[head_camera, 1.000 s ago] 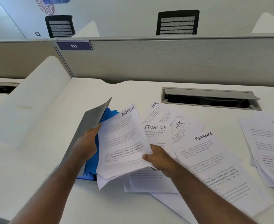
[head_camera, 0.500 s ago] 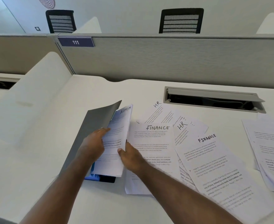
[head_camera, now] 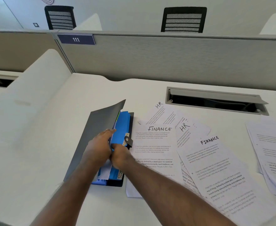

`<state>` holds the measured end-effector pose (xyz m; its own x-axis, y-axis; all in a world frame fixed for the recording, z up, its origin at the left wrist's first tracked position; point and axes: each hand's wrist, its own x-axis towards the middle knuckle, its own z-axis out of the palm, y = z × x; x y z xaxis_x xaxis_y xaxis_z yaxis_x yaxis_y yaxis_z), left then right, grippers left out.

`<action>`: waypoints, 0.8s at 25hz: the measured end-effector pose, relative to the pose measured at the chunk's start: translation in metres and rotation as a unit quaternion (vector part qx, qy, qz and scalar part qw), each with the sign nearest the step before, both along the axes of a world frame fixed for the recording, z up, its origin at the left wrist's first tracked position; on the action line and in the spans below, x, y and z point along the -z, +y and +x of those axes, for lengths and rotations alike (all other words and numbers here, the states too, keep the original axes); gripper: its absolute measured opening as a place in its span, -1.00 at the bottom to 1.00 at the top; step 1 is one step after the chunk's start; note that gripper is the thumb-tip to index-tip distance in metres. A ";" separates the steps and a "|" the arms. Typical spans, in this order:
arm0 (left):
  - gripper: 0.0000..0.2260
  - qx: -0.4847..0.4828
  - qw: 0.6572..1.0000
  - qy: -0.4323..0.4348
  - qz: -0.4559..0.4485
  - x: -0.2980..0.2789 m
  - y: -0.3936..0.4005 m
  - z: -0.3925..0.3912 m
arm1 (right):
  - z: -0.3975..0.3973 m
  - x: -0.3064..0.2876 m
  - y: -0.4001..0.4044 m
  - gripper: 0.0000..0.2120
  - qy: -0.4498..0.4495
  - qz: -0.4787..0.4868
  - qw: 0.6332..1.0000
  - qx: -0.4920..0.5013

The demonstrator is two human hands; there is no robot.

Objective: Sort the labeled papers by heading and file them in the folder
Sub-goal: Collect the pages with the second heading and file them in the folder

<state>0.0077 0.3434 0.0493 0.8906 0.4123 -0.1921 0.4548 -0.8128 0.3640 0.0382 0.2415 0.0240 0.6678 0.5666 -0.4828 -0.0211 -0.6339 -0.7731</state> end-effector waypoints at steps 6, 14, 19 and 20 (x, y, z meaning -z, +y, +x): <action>-0.30 -0.017 0.998 0.048 0.045 0.006 -0.011 -0.007 | 0.014 0.011 -0.026 -0.72 0.051 0.006 0.998 0.023; -0.50 -0.013 0.989 0.105 0.102 0.048 -0.015 -0.009 | 0.017 0.012 -0.072 -0.40 0.085 0.034 0.996 0.004; -0.55 -0.179 0.983 -0.026 -0.039 0.045 -0.023 0.000 | 0.023 0.020 -0.122 -0.61 0.055 0.044 0.997 0.039; -0.51 -0.205 0.975 -0.071 -0.049 0.040 -0.027 0.002 | 0.027 0.021 -0.142 -0.67 0.037 0.044 0.997 0.056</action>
<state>0.0100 0.3161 0.0094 0.6748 0.7255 -0.1356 0.6737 -0.5305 0.5144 0.0647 0.0991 0.0027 0.6941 0.5328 -0.4841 -0.1468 -0.5535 -0.8198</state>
